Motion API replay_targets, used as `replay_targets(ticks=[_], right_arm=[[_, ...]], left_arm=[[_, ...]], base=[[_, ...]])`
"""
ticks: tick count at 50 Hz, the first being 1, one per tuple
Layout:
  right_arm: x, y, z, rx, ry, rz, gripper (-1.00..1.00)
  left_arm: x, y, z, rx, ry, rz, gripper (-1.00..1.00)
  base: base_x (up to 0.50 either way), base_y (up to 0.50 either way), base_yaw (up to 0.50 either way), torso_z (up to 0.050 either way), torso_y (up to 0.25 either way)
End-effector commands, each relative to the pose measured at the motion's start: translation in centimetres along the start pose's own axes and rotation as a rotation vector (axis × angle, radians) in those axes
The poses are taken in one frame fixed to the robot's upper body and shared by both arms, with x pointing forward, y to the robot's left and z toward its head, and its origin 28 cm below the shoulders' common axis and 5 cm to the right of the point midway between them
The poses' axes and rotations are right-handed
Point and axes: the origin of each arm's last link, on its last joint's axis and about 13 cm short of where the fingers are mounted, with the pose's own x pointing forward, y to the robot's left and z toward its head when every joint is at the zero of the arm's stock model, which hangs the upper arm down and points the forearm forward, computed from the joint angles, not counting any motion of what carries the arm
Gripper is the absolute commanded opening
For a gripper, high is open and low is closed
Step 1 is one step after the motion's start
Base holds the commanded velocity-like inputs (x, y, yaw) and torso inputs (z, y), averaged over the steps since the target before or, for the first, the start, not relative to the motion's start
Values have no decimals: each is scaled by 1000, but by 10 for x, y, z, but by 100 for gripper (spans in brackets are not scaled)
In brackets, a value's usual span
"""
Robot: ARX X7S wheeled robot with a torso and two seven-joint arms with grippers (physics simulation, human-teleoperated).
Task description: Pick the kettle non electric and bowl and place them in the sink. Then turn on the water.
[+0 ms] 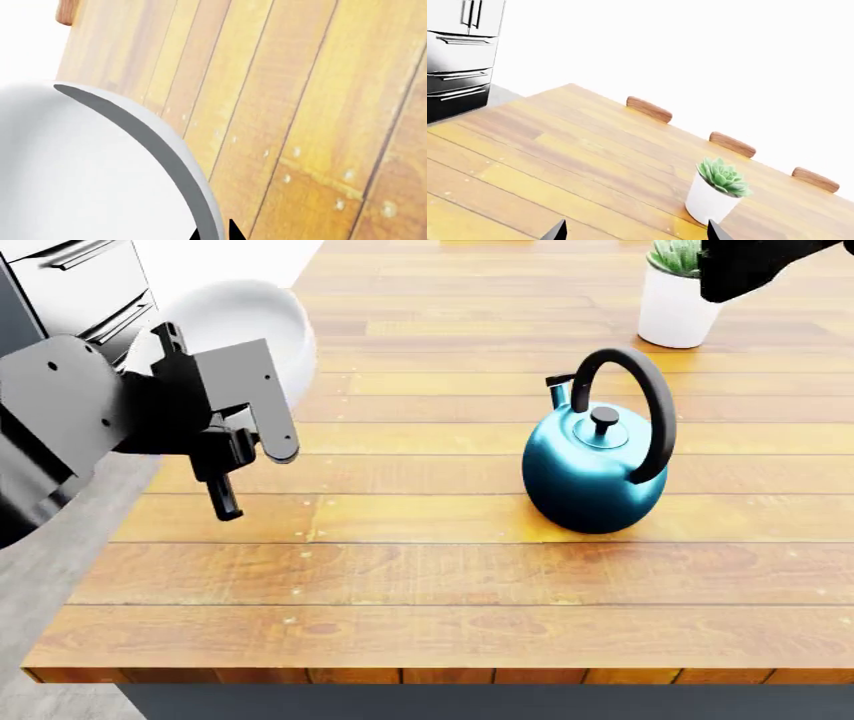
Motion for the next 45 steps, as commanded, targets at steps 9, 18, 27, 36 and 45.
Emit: replay_targets(ticks=[9,18,27,36,45], right_arm=[[-56,-1,18,49,235,209,100],[-58,4,16,125,272,246,100],[-29,7,4,177,302,205,100],[-9,13,-10,182,355,214,100],[10,15,-18,189,374,211,100]], left_arm=[[-8,4,3,34,-43,58,-100],[-8,2,2,36,-47,53,-100],[-9,-1,5,38,-64,41,-100],[-12,-2,2,32,-77,38,-100],[-14,-2,2,33,-76,40,-100]], base=[[0,0,0,0,0],[0,0,0,0,1],[0,0,0,0,0],[0,0,0,0,1],[0,0,0,0,0]])
